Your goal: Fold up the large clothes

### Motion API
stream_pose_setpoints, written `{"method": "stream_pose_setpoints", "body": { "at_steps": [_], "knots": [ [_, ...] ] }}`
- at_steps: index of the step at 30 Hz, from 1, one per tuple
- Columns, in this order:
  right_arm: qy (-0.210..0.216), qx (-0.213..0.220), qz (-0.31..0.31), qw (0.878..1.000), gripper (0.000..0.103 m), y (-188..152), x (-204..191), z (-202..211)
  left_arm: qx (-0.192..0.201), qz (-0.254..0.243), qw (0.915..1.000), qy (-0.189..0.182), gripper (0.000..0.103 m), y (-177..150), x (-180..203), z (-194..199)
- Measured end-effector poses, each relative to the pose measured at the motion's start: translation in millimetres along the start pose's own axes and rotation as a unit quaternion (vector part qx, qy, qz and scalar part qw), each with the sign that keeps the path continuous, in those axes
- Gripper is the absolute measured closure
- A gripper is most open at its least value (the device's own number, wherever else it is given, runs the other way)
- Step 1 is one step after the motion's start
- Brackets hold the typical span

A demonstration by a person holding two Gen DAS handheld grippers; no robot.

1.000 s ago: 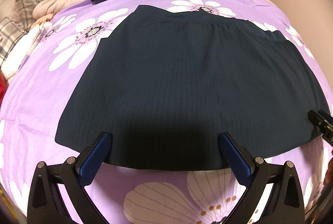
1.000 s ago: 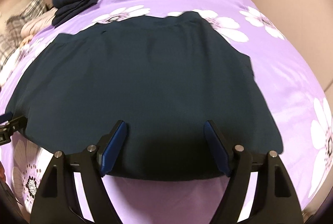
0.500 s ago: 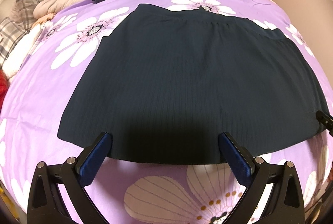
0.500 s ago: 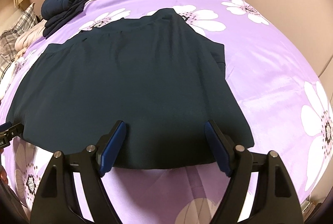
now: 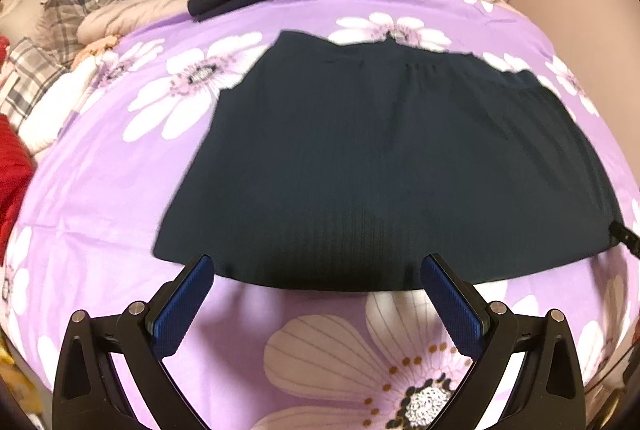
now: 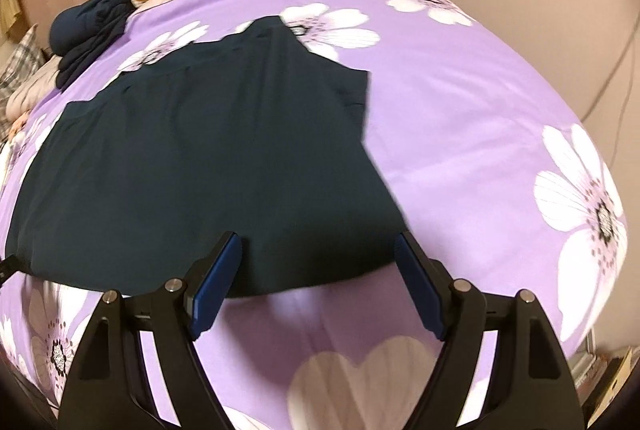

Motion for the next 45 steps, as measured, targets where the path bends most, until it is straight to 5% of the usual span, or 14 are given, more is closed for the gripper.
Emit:
{"method": "stream_pose_setpoints", "body": {
  "at_steps": [8, 13, 22, 36, 45],
  "knots": [
    [0.019, 0.026, 0.018, 0.999, 0.019, 11, -9, 39, 0.039, -0.006, 0.9992, 0.011, 0.001, 14, 10, 42],
    [0.056, 0.063, 0.051, 0.995, 0.0, 29, -33, 83, 0.057, -0.005, 0.9983, 0.011, 0.001, 26, 14, 67],
    [0.086, 0.119, 0.094, 0.985, 0.0, 65, -69, 167, 0.097, -0.019, 0.9939, 0.048, 0.001, 56, 27, 121],
    [0.121, 0.166, 0.128, 0.97, 0.0, 93, -98, 259, 0.15, -0.027, 0.9879, 0.026, 0.001, 86, 42, 186],
    [0.137, 0.184, 0.134, 0.964, 0.0, 94, -106, 284, 0.164, -0.032, 0.9857, 0.025, 0.001, 88, 51, 201]
  ]
}}
Point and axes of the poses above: each gripper's, at about its wrist camera, not at the fingertips, and z roughly against the way its jaws point, x to its right, y to its top, the point moved 2 cm from there along -z, roughly the way its jaws point, and after that the axes turned 6 degrees about -y, right-handed, at the moved point
